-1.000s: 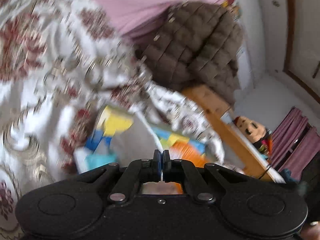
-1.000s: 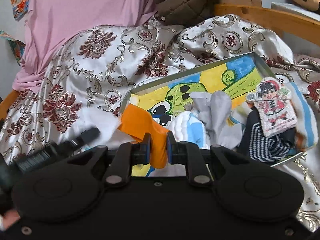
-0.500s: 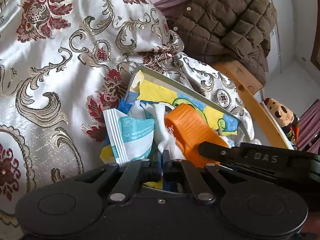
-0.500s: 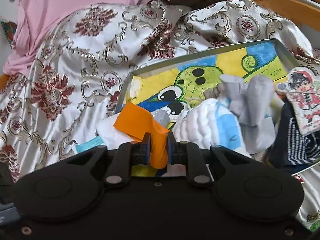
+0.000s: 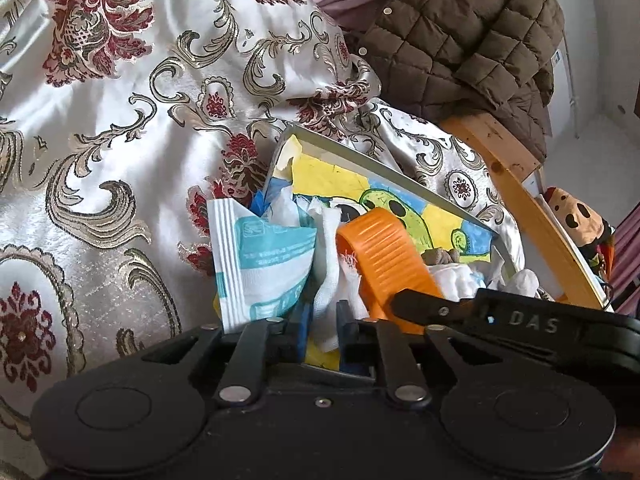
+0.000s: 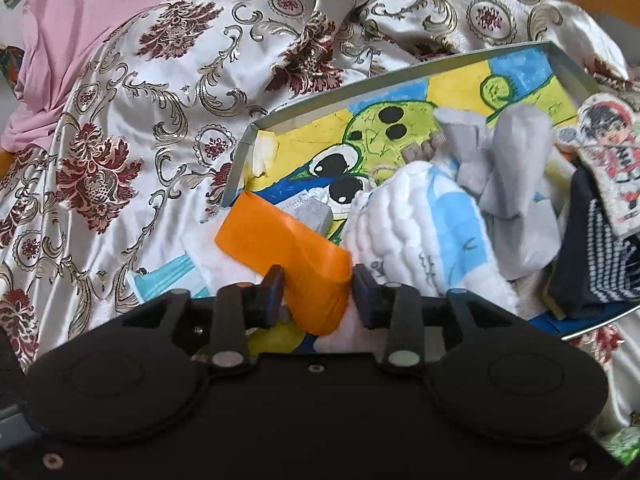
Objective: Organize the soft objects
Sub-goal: 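Carry the white cloth and orange piece over the tray with both grippers, then open the left gripper over the tray while the right gripper releases the orange piece, then lift both tools up and away from the tray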
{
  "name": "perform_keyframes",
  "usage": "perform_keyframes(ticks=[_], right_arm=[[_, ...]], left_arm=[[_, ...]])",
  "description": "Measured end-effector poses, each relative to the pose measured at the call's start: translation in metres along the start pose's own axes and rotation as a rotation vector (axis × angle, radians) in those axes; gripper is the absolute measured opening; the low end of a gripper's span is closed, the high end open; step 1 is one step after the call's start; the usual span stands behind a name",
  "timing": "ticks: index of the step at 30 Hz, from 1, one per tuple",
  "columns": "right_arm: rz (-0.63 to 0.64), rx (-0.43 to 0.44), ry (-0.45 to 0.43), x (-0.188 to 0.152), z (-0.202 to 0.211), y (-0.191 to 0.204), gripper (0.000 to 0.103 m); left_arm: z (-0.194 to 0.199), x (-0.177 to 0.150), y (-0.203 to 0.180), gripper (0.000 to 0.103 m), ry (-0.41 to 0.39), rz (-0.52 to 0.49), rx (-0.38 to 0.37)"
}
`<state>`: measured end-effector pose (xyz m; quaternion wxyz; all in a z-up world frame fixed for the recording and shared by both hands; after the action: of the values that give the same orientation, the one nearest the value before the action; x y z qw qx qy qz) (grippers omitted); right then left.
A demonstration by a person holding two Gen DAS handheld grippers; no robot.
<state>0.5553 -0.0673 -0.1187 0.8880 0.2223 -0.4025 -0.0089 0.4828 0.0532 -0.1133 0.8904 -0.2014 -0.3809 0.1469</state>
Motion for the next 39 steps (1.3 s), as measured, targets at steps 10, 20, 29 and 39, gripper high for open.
perform_keyframes(ticks=[10,20,29,39], right_arm=[[0.035,-0.015,-0.034,0.008,0.042,-0.006,0.05],[0.047,0.033,-0.096,0.008,0.089,-0.013,0.082],[0.027,0.093,-0.184,0.017,0.148,-0.023,0.102],[0.073,0.096,-0.277,0.018,0.229,-0.028,0.102]], left_arm=[[0.017,-0.007,-0.006,0.056,-0.015,-0.044,0.07],[0.042,-0.006,-0.013,0.073,-0.071,-0.076,0.123],[0.083,0.004,-0.023,0.094,-0.164,-0.094,0.144],[0.134,0.009,-0.043,0.102,-0.27,-0.113,0.166]])
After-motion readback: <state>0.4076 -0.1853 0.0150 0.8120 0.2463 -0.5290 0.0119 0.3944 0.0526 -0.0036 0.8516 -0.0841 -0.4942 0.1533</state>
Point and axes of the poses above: each gripper's, at about its wrist camera, not at the fingertips, and z roughly against the way its jaws point, y to its left, x to its top, the point moved 8 cm from there along -z, roughly the way its jaws point, and after that the axes turned 13 degrees about x, right-handed, at the moved point
